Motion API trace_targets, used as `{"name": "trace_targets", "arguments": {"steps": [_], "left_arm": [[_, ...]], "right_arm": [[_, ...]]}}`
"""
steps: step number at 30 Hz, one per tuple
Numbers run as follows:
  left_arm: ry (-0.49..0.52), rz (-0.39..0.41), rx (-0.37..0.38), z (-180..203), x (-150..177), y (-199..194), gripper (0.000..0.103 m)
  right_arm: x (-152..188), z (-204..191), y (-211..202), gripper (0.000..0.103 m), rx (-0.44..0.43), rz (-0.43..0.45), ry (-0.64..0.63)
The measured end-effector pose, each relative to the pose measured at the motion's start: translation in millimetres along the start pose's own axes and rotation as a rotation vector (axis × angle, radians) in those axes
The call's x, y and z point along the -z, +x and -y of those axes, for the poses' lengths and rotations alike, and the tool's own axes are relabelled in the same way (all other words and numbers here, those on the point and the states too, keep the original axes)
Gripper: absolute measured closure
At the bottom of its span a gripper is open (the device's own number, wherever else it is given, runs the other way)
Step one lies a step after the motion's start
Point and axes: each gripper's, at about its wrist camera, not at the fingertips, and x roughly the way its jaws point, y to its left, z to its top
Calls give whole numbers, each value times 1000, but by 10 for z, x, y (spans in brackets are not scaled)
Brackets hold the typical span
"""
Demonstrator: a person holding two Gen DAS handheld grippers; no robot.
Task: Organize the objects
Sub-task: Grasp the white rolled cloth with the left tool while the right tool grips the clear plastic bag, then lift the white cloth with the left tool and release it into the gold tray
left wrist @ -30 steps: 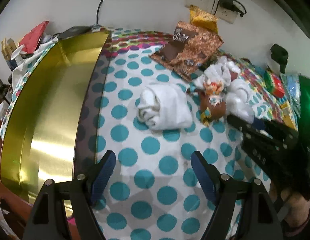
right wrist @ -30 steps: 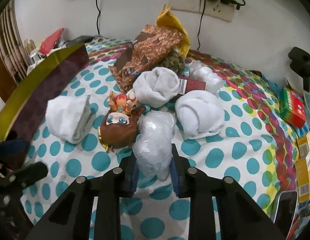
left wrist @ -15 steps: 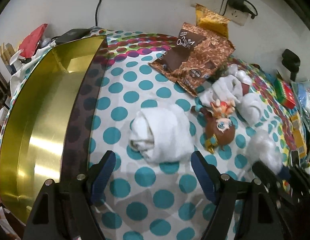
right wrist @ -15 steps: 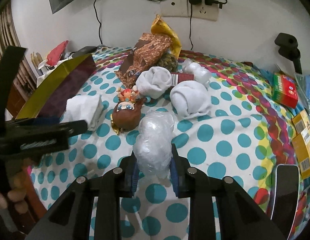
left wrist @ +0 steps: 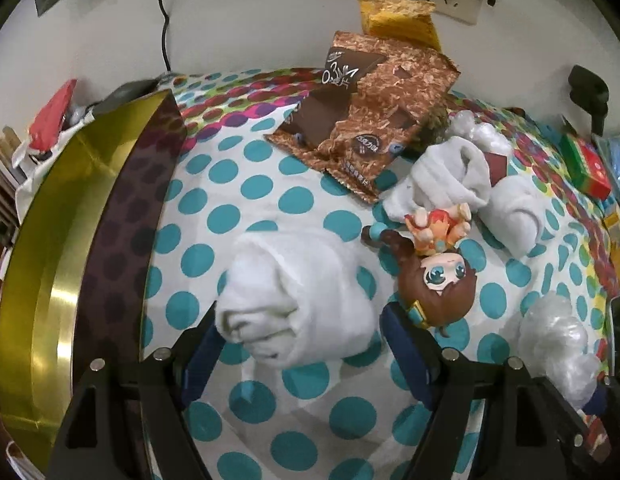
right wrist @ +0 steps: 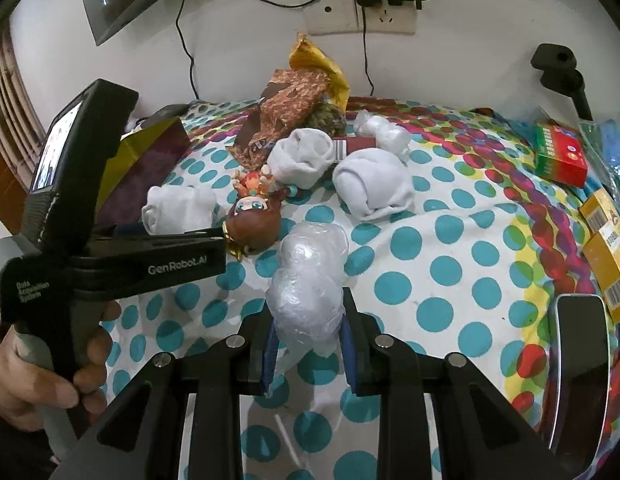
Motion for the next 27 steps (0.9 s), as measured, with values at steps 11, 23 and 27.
{"name": "trace_targets", "arguments": {"steps": [11, 23, 27], "left_arm": [[-35, 17, 48, -146, 1, -158, 54], [-8, 106, 58, -380, 75, -697, 56], [-12, 125, 67, -538, 79, -876, 56]], "right_arm": [[10, 21, -15, 78, -16, -7, 38], [1, -156, -127, 78, -15, 11, 13], [7, -182, -145, 78, -18, 10, 12]]}}
